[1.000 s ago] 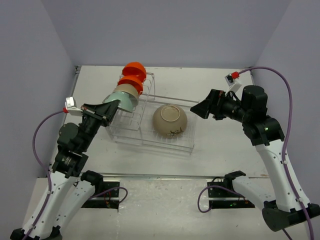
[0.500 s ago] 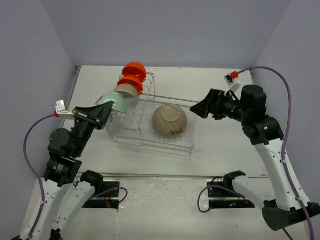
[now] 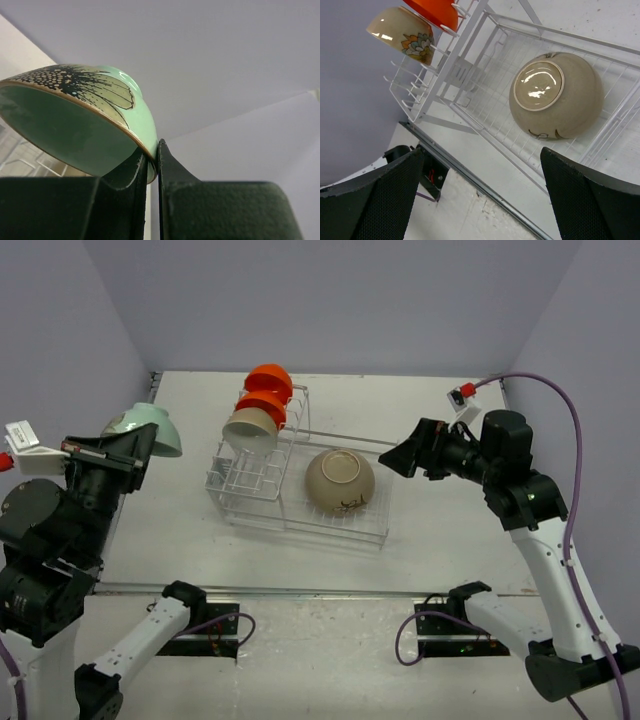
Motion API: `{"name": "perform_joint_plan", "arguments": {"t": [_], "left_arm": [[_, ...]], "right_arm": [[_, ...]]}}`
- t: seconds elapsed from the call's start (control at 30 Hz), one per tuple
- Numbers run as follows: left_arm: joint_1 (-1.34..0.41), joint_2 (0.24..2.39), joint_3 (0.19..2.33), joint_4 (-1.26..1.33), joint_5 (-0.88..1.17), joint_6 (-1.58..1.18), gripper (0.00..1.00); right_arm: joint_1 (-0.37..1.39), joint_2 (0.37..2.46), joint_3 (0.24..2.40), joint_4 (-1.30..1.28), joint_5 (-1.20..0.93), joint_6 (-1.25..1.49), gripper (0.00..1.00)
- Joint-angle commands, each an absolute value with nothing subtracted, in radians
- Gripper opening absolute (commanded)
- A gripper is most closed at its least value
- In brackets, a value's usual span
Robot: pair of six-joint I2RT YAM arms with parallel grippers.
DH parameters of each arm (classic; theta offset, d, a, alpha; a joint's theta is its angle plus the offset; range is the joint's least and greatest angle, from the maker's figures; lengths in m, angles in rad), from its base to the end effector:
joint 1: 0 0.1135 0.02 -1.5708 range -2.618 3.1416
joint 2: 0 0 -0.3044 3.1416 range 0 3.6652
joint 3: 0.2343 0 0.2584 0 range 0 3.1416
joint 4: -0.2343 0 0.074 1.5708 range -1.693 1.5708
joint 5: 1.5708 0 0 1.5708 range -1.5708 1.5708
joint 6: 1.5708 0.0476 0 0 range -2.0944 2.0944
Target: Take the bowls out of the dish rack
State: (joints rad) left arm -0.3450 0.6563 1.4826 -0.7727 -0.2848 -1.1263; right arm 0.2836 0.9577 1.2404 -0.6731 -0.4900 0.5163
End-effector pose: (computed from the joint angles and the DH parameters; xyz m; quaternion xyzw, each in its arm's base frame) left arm 0.0276 0.0043 0.5311 -0.3545 0.5904 -0.4098 0.5982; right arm 0.1634 0.0710 0.4460 -0.0405 0.8162 0.3958 0.4188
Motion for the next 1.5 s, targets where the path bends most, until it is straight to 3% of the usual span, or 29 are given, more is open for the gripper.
{"name": "perform_joint_plan", "arguments": {"t": [0.0,0.27,0.37,0.5,0.63,0.83,1.03,1.47], "left_arm": [[-0.356,0.791,1.641,-1.022,-0.449,-1.051,0.00],[-0.351,1.181,1.981,-1.222,-0.695,-0.913,0.00],[-0.257,1.317,2.055,-1.250,-0.709,-0.848,0.00],[0.044,1.352,1.904,-1.087,-0.482,-0.766,0.00],[0.179,1.452,1.841,-1.008,-0.400,-0.707,0.00],[0.195,1.637,1.786,-0.983,-0.419,-0.707,0.00],[0.193,1.715,1.634,-0.904,-0.505,-0.681,0.00],[0.196,1.899,1.548,-0.856,-0.590,-0.638,0.00]], "right_arm": [[0.295,0.956,1.287,-0.660,-0.502,0.531,0.99],[0.301,0.954,1.319,-0.686,-0.459,0.557,0.99],[0.301,0.950,1.338,-0.689,-0.472,0.564,0.99],[0.302,0.939,1.336,-0.706,-0.459,0.551,0.99],[0.301,0.943,1.365,-0.761,-0.408,0.511,0.99],[0.301,0.979,1.381,-0.796,-0.374,0.517,0.99],[0.302,1.020,1.420,-0.810,-0.351,0.511,0.99],[0.301,1.057,1.513,-0.836,-0.324,0.489,0.99]]}}
